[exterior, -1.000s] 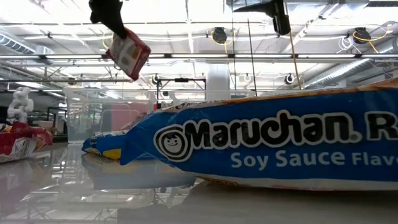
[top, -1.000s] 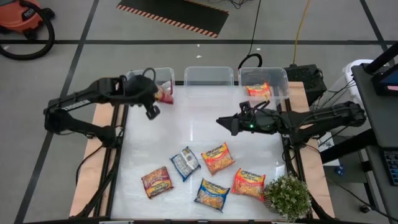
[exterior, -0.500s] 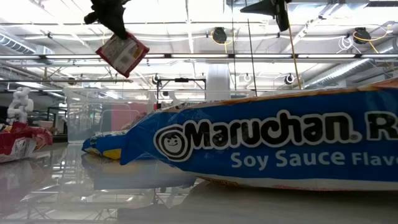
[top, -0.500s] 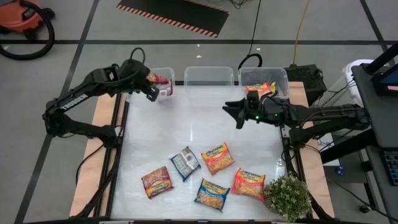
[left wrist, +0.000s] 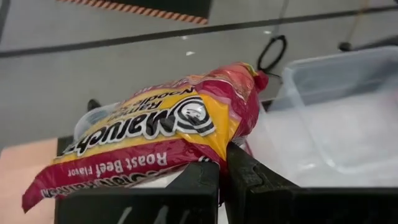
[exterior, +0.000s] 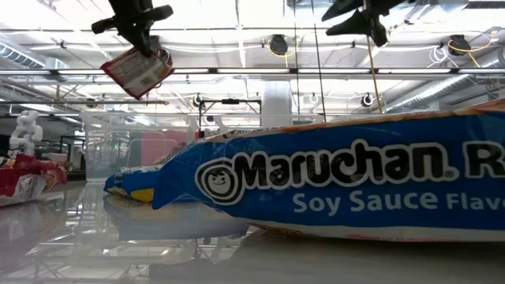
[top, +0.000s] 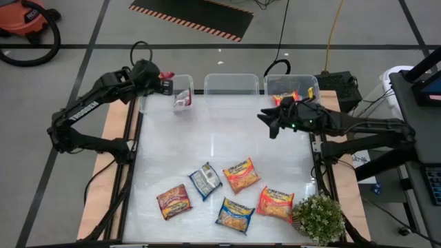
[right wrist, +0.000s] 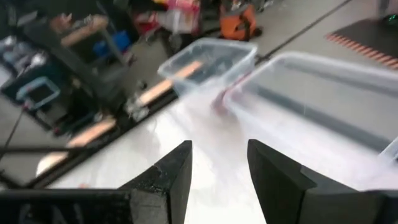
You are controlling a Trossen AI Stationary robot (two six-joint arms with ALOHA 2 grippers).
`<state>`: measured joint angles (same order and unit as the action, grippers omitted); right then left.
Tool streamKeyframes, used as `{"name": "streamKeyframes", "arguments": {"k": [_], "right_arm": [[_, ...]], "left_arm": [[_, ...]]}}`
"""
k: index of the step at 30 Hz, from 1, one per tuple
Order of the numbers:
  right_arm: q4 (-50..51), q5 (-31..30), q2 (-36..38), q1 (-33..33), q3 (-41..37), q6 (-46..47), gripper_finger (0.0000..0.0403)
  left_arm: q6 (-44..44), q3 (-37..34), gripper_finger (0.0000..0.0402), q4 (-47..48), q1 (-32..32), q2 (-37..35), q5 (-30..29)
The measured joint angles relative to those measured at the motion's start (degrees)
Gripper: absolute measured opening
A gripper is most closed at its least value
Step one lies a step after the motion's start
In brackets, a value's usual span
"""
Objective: Sort Maruchan noodles
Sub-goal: Put the top red noodle pack into the left transparent bin
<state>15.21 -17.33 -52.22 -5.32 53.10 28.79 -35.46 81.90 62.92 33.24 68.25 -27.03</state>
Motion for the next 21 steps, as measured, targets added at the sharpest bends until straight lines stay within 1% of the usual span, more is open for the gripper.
{"name": "streamKeyframes", "arguments": {"k": [5,8,12,18,21], "right_arm": [[4.0,9.5,1.5,0.0,0.0,-1.4,0.0148],[5.6,14.3,2.2,0.0,0.0,-1.7,0.0148],[8.6,15.9,3.0,0.1,0.0,-1.9,0.0148],[10.6,15.9,3.2,0.1,0.0,-3.0,0.0148],[11.1,16.0,3.2,0.1,0.0,-3.7,0.0148]], "left_arm": [[-6.4,-3.6,0.0003,-0.7,1.1,0.0,-2.1],[-9.9,-7.6,0.0003,-5.8,1.6,0.0,-3.1],[-12.2,-13.8,0.0003,-16.2,2.3,0.0,-3.0],[-15.2,-24.9,0.0003,-37.2,2.2,0.0,-3.3],[-16.1,-30.4,0.0003,-47.1,2.3,0.0,-4.9]]}}
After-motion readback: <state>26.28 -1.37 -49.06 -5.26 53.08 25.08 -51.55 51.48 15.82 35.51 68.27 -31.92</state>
